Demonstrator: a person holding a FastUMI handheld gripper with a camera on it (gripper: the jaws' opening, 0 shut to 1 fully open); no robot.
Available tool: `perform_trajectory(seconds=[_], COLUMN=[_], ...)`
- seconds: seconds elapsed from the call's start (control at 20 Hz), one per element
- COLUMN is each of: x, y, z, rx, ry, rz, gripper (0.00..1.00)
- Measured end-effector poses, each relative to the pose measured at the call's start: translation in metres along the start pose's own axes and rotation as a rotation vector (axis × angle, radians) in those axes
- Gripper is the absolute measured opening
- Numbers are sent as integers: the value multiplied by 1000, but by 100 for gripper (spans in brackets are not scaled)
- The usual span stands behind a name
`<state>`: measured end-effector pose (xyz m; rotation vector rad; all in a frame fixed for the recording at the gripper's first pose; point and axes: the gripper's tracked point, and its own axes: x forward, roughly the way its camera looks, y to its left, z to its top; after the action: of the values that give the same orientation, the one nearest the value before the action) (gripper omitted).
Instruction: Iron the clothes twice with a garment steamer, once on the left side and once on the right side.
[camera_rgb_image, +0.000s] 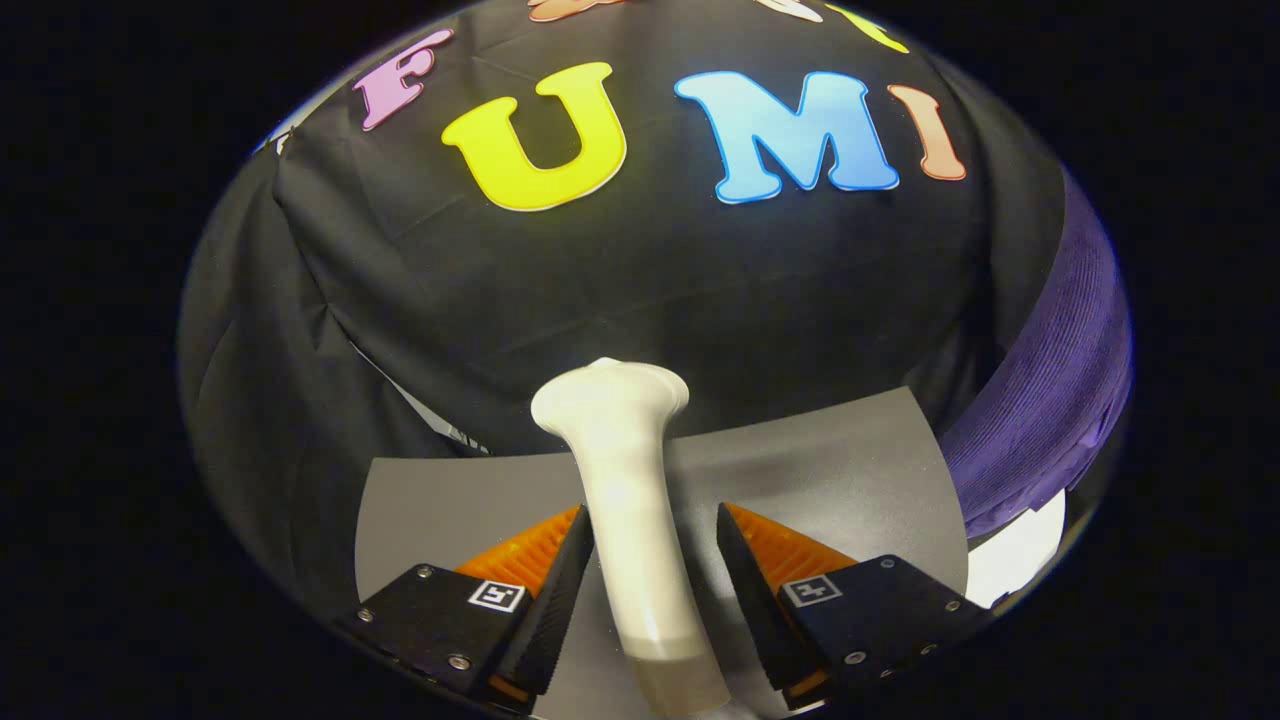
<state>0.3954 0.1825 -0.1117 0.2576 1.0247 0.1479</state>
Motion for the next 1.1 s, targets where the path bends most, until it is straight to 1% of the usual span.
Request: perform_trajectory(seconds=[0.1, 0.15, 0.3, 0.4, 0.5, 0.7, 0.85, 1.0, 1.1], x=[5, 4, -1, -5, -10, -30, -63, -107, -130], y=[6, 6, 7, 4, 3, 5, 8, 8, 4], z=[-2, 1, -6, -1, 2, 3, -16, -37, -49], rx=[12, 13, 19, -6, -40, -99, -142, -173, -172], ry=[5, -7, 3, -28, -61, -157, -215, -284, -318], rz=[32, 29, 19, -19, -29, -13, -15, -27, -37], gripper=[67, 54, 48, 43, 41, 41, 38, 37, 36])
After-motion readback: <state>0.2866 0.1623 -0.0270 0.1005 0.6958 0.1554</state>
